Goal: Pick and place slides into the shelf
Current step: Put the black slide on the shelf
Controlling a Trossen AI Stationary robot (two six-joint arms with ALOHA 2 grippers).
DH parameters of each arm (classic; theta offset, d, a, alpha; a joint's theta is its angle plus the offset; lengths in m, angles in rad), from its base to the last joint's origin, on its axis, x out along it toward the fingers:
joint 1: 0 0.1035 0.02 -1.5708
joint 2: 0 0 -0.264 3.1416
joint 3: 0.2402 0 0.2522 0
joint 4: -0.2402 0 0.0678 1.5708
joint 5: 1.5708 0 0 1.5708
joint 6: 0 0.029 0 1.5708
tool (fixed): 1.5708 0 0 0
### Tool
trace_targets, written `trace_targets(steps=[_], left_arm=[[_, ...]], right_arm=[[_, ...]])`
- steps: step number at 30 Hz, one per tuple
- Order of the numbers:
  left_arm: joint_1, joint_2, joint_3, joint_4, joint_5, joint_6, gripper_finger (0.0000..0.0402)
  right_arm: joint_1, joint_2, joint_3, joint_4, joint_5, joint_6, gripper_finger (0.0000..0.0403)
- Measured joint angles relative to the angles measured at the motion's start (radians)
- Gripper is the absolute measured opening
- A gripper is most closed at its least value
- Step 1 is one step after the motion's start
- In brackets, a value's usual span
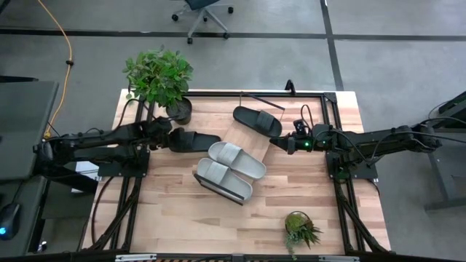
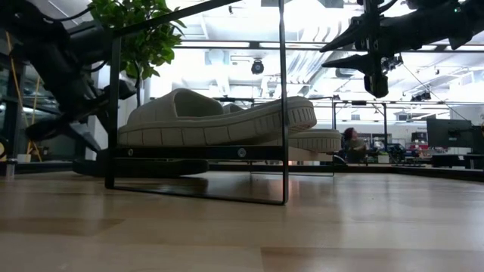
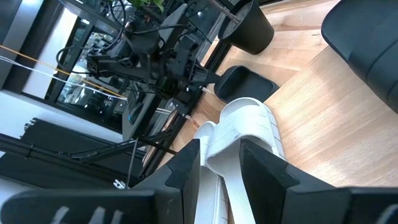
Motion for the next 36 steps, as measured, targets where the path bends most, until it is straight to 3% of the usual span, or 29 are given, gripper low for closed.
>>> trace_targets(steps=[8,36], left_arm=[[0.000,0.000,-0.095,0.189,0.034,-0.066,0.0150],[0.000,-0.088,-0.123,0.212,0.011,-0.025,0.0150]], right_arm=[[0.000,0.000,0.000,0.000,0.000,0.000,0.0103],[0.000,0.000,0.000,-0.029,0.000,-0.018,0.0103]])
